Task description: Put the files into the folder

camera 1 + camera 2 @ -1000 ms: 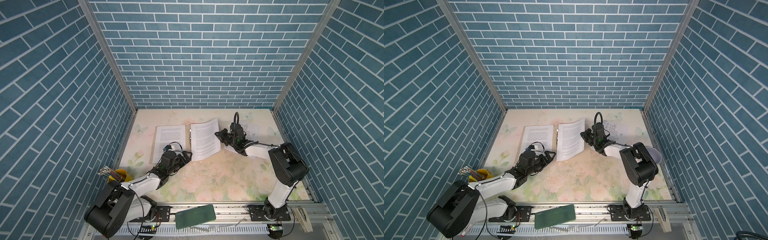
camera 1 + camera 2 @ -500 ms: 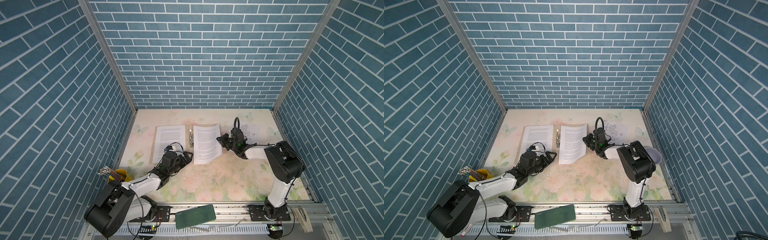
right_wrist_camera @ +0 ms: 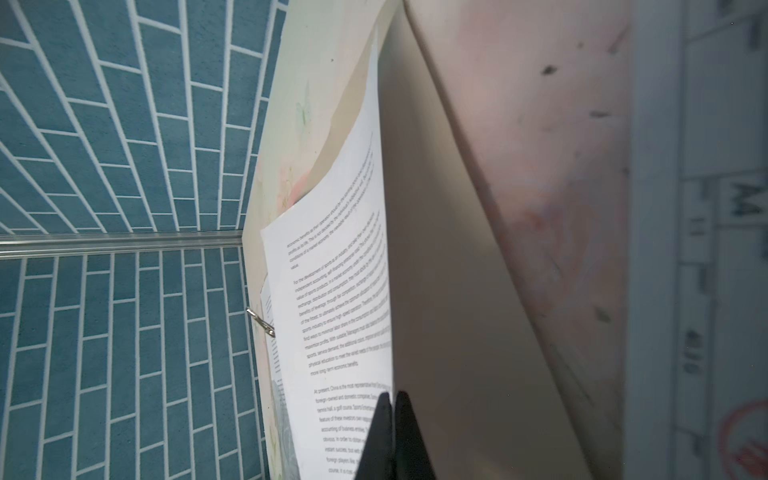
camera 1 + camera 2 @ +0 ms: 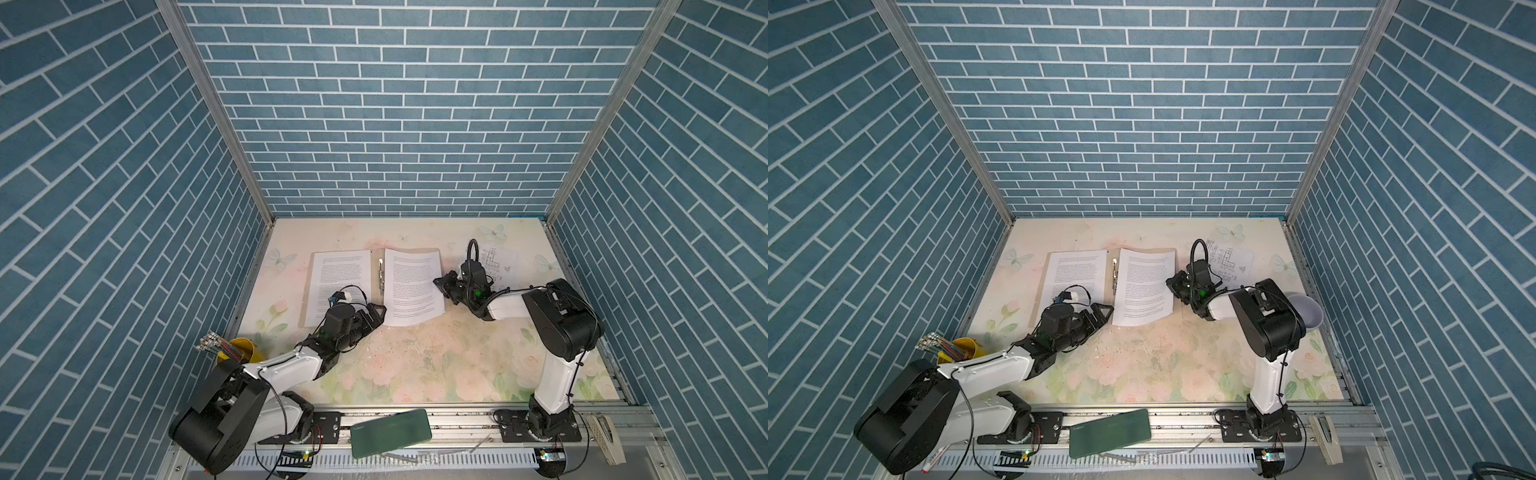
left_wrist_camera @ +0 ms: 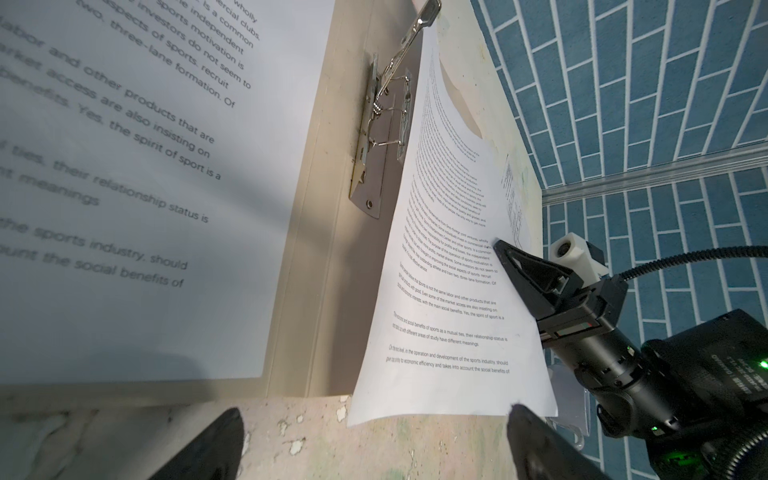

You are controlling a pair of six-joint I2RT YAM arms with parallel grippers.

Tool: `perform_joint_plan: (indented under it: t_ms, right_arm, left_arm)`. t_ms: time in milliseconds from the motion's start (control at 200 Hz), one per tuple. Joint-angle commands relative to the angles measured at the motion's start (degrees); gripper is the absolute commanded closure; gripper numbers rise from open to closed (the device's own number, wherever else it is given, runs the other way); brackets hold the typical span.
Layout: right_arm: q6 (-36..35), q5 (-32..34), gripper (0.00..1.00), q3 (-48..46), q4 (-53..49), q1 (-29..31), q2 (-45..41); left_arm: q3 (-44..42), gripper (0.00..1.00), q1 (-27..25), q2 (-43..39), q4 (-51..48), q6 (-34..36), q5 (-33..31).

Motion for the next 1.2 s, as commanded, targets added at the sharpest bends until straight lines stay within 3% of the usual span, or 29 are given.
perform_joint_plan:
  t_ms: [0, 1197]
  right_arm:
    - [1.76, 1.27, 1.00, -1.46, 0.58, -0.46, -1.48]
    - [1.41, 2.41, 1.00, -0.59, -0.59, -0.63, -0.31]
  left_arm:
    - [-0.44, 0.01, -0.27, 0.17, 0.23, 0.25, -0.72]
    - [-0.78, 0.00, -0.35, 0.18, 0.69, 0.11, -0.69]
